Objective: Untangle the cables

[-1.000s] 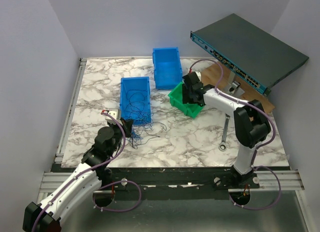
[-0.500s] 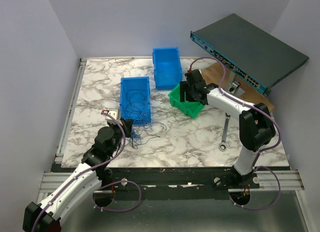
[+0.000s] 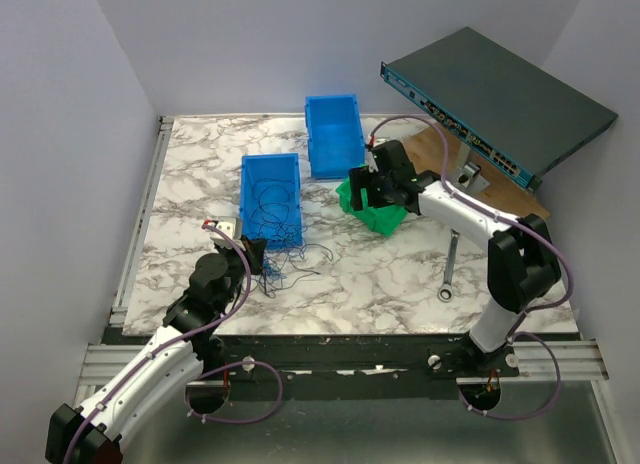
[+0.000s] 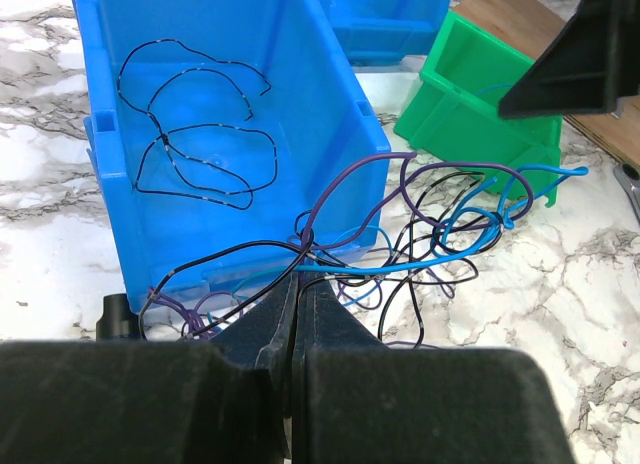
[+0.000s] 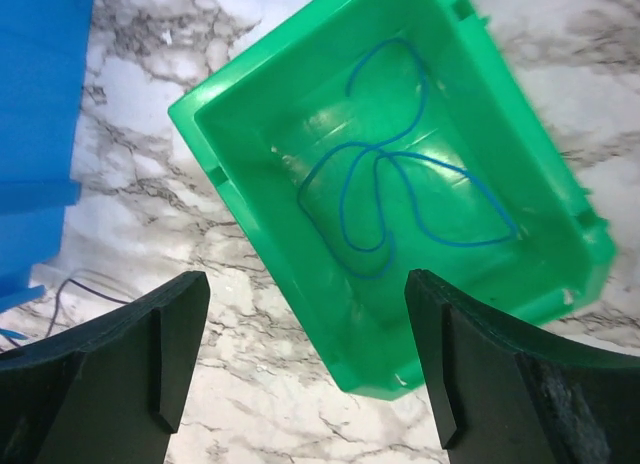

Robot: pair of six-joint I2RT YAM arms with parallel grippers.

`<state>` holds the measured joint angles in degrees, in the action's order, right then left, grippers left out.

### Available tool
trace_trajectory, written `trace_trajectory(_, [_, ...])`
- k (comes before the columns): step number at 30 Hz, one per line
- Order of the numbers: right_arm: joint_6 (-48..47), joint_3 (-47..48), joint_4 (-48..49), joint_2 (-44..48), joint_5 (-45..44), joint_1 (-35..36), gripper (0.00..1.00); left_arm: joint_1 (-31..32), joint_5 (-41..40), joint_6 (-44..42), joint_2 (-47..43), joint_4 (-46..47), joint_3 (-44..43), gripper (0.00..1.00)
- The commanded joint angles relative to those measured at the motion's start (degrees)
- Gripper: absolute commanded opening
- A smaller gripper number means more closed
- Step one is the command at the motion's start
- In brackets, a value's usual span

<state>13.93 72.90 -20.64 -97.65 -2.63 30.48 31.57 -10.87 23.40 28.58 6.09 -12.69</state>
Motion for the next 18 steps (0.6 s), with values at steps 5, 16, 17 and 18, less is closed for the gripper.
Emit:
trace_trajectory(5, [-0.8,2.9,-0.8,-6.3,-0.7,3.1,0.75,0.0,0.3,-0.6,0.2,1.2,-1.3,0.00])
trace_trajectory(16, [6.6,1.6,3.1,-8.3,-3.2,3.6,0.45,0.0,0.4,-0.7,1.0,1.5,-1.4,0.00])
trace_trajectory(17, [7.0,1.5,3.4,-8.2,-3.3,3.6,0.43,0.0,0.4,-0.7,1.0,1.5,-1.4,0.00])
trace_trajectory(18, [7.5,1.4,3.7,-8.2,-3.3,3.6,0.40,0.0,0.5,-0.7,1.0,1.6,-1.4,0.00])
